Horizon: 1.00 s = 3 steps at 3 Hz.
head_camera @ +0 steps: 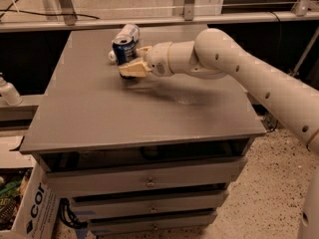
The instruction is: Knock pepsi can over
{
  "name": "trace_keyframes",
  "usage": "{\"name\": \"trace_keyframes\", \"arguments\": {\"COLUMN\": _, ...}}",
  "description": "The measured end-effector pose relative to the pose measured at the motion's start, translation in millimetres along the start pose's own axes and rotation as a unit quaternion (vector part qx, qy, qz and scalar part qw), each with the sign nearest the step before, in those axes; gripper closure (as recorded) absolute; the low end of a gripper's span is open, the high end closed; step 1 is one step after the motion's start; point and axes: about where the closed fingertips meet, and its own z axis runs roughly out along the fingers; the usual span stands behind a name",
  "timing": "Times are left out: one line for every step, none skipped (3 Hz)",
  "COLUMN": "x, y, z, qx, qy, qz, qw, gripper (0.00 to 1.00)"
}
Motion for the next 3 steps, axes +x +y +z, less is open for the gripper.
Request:
{"name": "trace_keyframes", "arguments": {"x": -17.8, "y": -2.4, "z": -0.8, "qx": -0.009, "qy": 0.027, "qz": -0.023, "qw": 0.9993, "gripper": 1.00}}
{"name": "trace_keyframes", "arguments": {"x": -21.2, "y": -0.9, "z": -1.8, "qx": -0.024, "qy": 0.074, "qz": -0.054, "qw": 0.9955, "gripper": 1.00}}
{"name": "trace_keyframes", "arguments": {"x": -5.5, "y": 0.3, "z": -9.7, "qx": -0.035, "qy": 0.147, "qz": -0.087, "qw": 0.9847, "gripper": 1.00}}
